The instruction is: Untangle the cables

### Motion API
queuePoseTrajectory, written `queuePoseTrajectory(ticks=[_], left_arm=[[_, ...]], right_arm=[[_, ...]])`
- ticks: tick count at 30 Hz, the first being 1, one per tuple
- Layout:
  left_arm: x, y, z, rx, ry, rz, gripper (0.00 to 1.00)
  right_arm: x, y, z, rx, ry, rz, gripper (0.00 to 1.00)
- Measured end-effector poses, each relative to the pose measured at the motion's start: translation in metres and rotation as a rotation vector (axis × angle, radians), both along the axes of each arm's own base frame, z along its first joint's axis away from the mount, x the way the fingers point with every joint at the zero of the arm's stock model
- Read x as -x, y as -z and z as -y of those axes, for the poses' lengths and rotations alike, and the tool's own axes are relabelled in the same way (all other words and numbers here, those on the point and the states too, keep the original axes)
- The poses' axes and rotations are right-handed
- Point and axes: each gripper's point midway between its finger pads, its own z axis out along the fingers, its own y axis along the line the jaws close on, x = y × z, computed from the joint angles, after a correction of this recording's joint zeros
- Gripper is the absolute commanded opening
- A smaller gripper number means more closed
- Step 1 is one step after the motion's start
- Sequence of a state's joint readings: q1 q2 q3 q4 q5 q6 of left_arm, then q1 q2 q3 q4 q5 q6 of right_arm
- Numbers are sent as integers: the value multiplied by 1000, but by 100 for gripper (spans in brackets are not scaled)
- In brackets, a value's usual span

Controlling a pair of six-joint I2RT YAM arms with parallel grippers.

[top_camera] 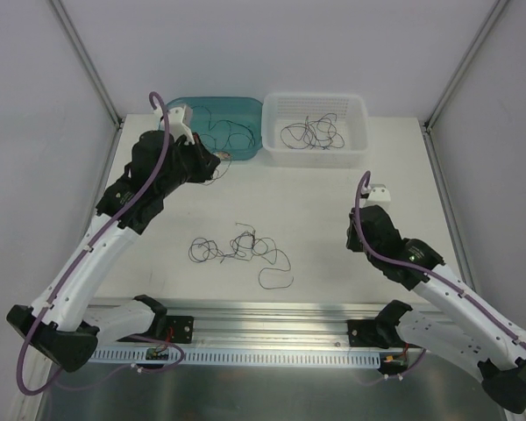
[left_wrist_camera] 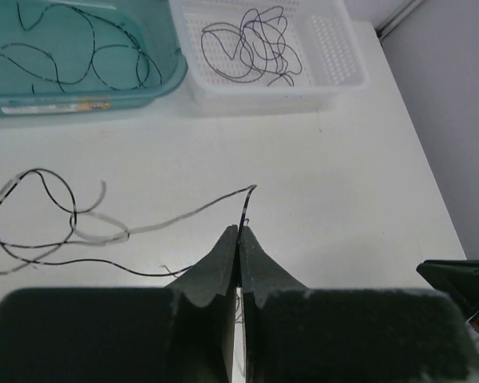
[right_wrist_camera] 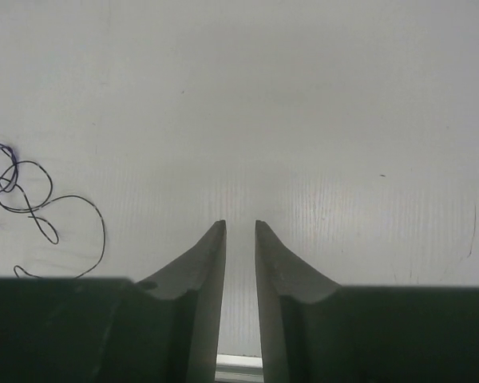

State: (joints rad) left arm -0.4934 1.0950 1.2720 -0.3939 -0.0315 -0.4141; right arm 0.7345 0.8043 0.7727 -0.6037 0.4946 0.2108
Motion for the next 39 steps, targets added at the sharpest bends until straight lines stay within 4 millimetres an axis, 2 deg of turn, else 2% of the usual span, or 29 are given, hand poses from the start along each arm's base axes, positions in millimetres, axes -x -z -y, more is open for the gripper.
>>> queuePoseTrajectory(ticks=[3,4,6,7,9,10,13,16,21,29,34,35,36,37,39], left_arm=[[-8,-21,-2,-9,-2,44,0],[-10,-26,-2,-15,-2,58,0],[-17,-34,-4,-37,-3,81,0],[-22,-38,-8,-48,-11,91,0],[-35,-43,-18,-60,-44,100,0],[-45,-46,-27,-66,-74,102,0],[-71,-49,-45,-75,-131,97,0],[-93,-48,-46,-79,-141,83,0],[-134,-39,-46,-110,-151,63,0],[-204,-7,-80,-159,-232,10,0],[-251,17,-86,-171,-244,-2,0],[-261,26,-86,-173,-241,-10,8],[-269,34,-86,-177,-240,-16,43],[-277,44,-85,-186,-236,-23,59],[-287,65,-88,-184,-242,-55,83]], right_arm=[[1,-8,3,-21,1,28,30],[1,-10,3,-25,-1,34,41],[2,-11,2,-29,-11,39,52],[2,-11,1,-31,-17,39,62],[2,-10,-3,-39,-40,35,71],[3,-9,-5,-44,-52,35,80],[6,-2,-11,-56,-90,20,93],[10,4,-16,-65,-130,3,99],[14,9,-29,-96,-196,-16,99],[20,21,-40,-119,-261,-41,97],[20,23,-44,-130,-282,-42,97],[20,24,-45,-128,-283,-44,97],[19,25,-45,-124,-283,-48,97],[19,27,-45,-121,-283,-54,97],[19,32,-46,-111,-284,-70,97]])
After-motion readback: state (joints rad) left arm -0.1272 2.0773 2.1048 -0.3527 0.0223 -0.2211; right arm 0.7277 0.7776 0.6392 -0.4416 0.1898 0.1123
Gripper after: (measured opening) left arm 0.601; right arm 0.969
